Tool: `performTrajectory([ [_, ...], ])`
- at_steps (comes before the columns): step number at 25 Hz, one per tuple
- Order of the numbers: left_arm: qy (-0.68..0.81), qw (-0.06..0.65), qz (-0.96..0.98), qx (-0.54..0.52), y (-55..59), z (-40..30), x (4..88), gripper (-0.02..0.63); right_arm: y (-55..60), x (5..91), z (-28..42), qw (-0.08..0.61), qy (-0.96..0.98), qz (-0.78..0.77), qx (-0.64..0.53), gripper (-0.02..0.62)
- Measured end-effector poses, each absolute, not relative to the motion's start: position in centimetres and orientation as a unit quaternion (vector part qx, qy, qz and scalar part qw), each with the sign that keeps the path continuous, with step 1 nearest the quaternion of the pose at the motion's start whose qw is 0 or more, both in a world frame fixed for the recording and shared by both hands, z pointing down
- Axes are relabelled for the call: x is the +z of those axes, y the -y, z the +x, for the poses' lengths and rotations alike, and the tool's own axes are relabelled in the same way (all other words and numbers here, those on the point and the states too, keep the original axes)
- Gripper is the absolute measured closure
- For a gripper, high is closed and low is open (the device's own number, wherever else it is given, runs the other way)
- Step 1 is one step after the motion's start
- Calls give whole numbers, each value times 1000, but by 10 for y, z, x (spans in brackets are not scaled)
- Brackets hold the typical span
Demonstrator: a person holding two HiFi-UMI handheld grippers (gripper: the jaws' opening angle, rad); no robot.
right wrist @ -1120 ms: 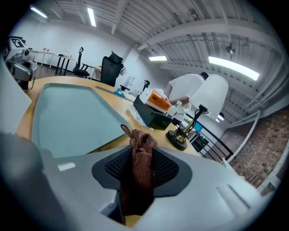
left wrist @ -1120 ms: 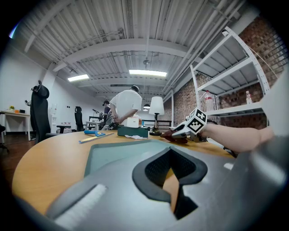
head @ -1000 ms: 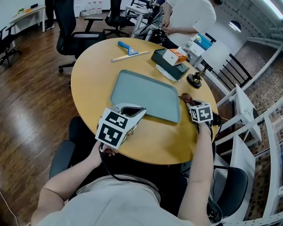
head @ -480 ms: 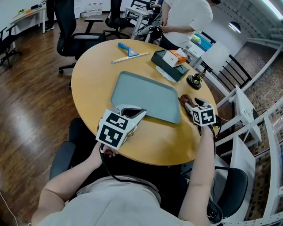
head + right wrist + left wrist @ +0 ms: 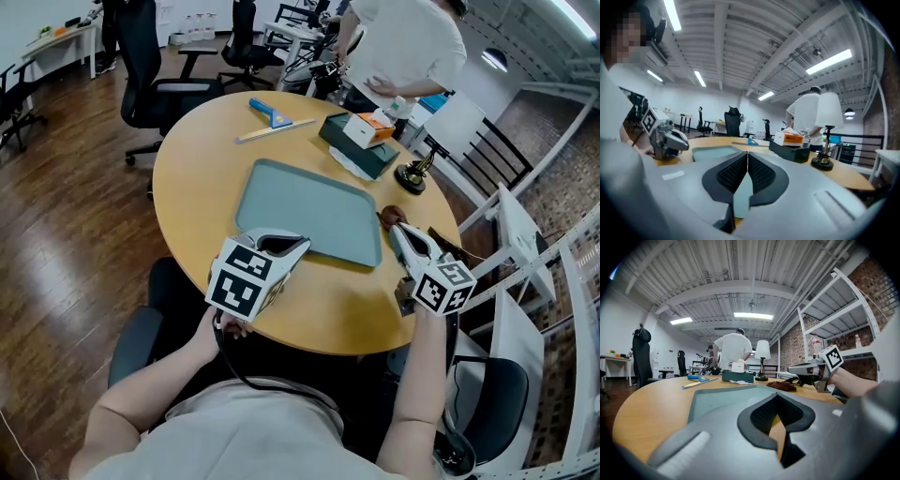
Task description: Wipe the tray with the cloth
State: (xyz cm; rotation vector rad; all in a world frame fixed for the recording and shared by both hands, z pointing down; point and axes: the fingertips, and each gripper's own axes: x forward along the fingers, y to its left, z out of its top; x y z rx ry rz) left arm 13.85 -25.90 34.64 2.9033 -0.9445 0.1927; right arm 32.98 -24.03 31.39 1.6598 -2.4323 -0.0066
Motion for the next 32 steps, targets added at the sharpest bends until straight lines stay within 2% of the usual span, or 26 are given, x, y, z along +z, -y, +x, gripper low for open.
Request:
performTrajectory([
  [4, 309, 41, 948, 63, 259, 137, 345, 606, 216, 320, 294, 51, 863, 503, 13, 592],
  [12, 308, 43, 948, 63, 260, 137, 346, 605, 213, 355, 282, 63, 874, 480, 45, 594],
  [16, 309, 42, 948, 62, 259, 136, 345, 606, 213, 353, 283, 42, 879, 472, 55, 594],
  [32, 308, 42, 948, 62, 258, 137, 346, 606, 214, 358, 283, 46, 880, 468, 66, 595],
])
